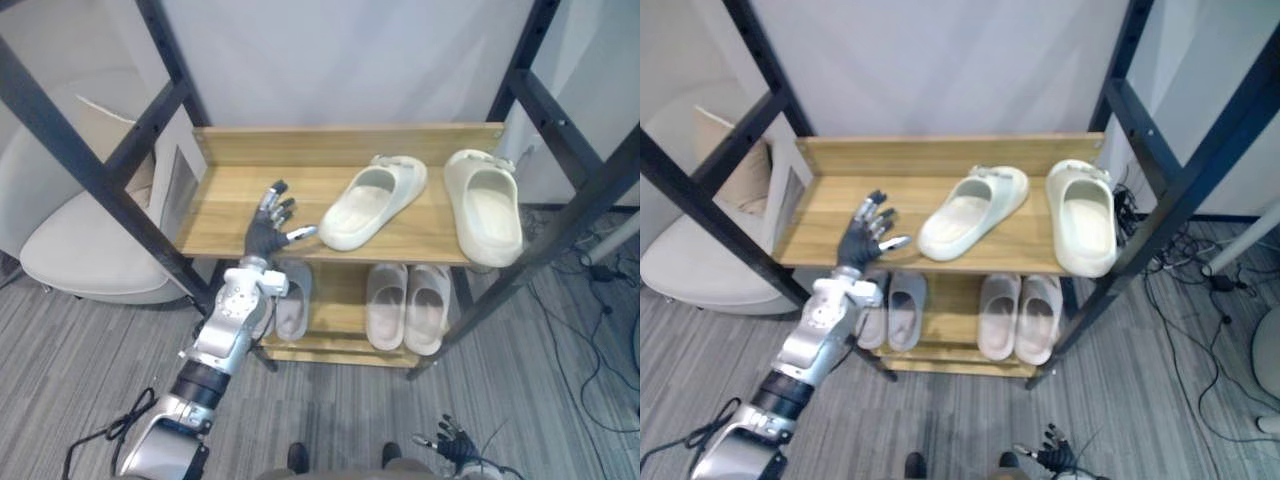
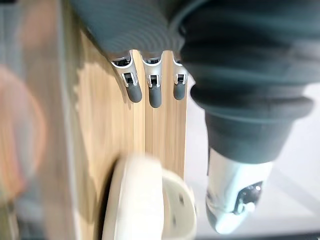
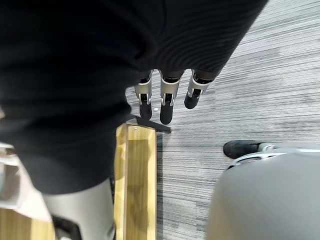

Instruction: Organize the slippers on the shoe rack

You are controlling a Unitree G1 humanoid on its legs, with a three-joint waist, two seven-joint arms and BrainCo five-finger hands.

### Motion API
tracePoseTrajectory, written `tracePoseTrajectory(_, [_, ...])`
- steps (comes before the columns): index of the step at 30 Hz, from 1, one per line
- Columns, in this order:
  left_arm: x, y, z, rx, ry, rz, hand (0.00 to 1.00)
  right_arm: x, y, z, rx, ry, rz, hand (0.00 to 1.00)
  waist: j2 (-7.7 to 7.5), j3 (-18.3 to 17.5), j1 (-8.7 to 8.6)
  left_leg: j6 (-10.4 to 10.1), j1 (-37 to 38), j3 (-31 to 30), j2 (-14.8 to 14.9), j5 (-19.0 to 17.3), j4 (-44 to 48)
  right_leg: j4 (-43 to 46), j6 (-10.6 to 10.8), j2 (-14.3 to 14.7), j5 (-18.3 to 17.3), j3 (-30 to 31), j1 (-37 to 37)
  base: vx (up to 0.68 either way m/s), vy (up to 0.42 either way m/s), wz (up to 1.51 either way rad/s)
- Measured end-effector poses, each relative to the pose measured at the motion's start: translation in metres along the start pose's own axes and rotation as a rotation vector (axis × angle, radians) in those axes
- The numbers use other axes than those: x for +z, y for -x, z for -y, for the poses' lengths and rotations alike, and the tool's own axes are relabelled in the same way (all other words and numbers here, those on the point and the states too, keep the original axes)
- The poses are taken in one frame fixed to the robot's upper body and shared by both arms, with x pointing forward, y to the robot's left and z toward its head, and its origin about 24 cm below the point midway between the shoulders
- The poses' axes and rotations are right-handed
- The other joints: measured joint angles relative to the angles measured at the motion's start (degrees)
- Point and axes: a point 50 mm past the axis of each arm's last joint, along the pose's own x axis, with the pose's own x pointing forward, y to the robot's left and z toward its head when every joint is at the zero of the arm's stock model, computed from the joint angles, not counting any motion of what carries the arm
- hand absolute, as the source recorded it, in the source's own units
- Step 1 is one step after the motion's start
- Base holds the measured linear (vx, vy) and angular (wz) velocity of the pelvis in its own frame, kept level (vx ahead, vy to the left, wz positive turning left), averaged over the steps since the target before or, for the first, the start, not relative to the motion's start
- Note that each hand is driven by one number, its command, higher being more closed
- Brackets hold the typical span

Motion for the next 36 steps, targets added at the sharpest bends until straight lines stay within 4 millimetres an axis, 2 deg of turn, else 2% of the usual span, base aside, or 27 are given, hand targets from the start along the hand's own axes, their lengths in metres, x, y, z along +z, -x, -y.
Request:
tracePoseTrajectory(4, [-0.003,0.0,0.021,-0.064,0.035,-0.006,0.0,-0.002,-0.002,-0.001,0.002,0.006,-0.02,0.0,-0.3,-0.3,-0.06,0.0,-0.1,-0.5,0.0,0.2,-0.1,-0.1,0.0,0.0,0.0,-0.4,0.0,-0.03,-0.011,0.04])
tracePoseTrajectory(14, [-0.004,-0.004,0.053,-0.183,0.058,-0.014,0.0,0.002,-0.004,-0.005,0.016,0.024,-0.009,0.0,-0.94,-0.6,-0.36,-0.1,-0.1,-0.5,0.0,0.2,-0.4,0.0,0.1,0.0,-0.1,-0.6,0.0,0.0,-0.001,0.0])
tracePoseTrajectory(19, [-0.004,-0.011,0.059,-0.181,0.074,-0.024,0.0,0.004,-0.005,-0.006,0.018,0.024,-0.004,0.0,-1.1,-0.7,-0.54,-0.1,0.0,0.0,0.0,0.2,-0.4,-0.1,0.1,0.0,-0.1,0.0,-0.2,-0.01,-0.003,-0.04])
tracePoseTrajectory(36, [-0.002,-0.017,0.071,-0.199,0.12,-0.035,0.0,0.007,-0.006,-0.009,0.018,0.018,0.004,0.0,-2.18,-0.7,-1.09,-0.1,0.4,0.7,0.0,0.2,-1.1,-0.2,0.1,0.0,-0.1,0.4,-0.5,0.0,-0.001,-0.02])
